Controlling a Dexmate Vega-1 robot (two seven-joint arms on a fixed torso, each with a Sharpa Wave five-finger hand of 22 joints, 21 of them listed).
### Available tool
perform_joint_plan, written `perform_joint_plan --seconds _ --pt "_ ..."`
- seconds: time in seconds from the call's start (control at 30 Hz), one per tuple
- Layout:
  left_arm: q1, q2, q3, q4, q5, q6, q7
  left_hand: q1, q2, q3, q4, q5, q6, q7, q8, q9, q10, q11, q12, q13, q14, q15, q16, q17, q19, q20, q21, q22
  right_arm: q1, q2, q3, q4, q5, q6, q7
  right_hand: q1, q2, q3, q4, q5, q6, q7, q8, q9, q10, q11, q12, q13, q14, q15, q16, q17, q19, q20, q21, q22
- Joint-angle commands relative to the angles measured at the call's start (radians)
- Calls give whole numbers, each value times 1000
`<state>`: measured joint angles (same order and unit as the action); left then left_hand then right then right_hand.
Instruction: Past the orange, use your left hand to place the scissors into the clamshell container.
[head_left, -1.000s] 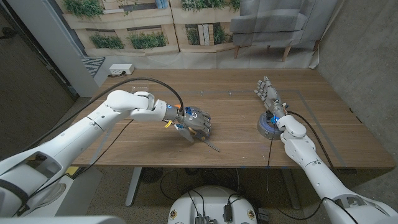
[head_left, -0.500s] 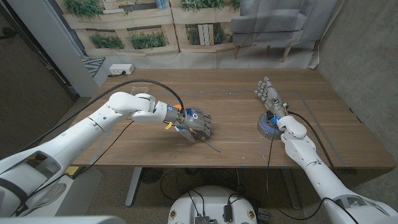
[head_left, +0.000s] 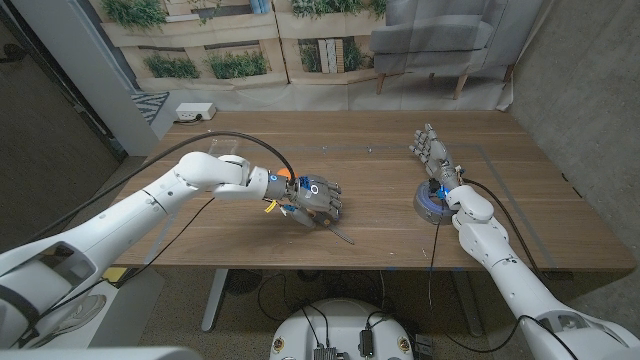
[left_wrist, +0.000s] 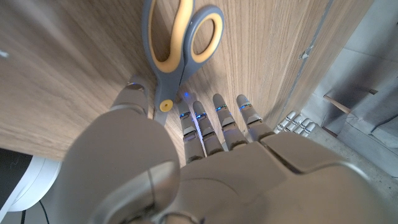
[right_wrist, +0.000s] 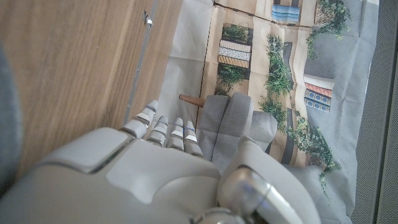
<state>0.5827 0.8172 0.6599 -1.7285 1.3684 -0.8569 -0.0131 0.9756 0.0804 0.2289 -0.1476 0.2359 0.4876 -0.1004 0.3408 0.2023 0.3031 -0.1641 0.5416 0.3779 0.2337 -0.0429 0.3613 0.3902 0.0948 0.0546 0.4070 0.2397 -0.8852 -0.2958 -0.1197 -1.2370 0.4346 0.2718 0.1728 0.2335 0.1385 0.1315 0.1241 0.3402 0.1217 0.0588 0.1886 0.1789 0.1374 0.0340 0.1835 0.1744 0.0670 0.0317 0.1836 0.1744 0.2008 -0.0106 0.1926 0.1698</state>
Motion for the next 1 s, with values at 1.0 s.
perform_joint_plan --seconds 1.0 --pt "10 36 74 4 30 74 46 133 31 -14 -1 -38 88 17 43 3 201 -19 122 56 346 -142 188 148 349 -54 336 155 -9 -12 2 -21 -3 -13 -3 -5 0 12 -2 -2 12 3 4 4 10 1 4 5 12 3 4 3 9 2 5 4"
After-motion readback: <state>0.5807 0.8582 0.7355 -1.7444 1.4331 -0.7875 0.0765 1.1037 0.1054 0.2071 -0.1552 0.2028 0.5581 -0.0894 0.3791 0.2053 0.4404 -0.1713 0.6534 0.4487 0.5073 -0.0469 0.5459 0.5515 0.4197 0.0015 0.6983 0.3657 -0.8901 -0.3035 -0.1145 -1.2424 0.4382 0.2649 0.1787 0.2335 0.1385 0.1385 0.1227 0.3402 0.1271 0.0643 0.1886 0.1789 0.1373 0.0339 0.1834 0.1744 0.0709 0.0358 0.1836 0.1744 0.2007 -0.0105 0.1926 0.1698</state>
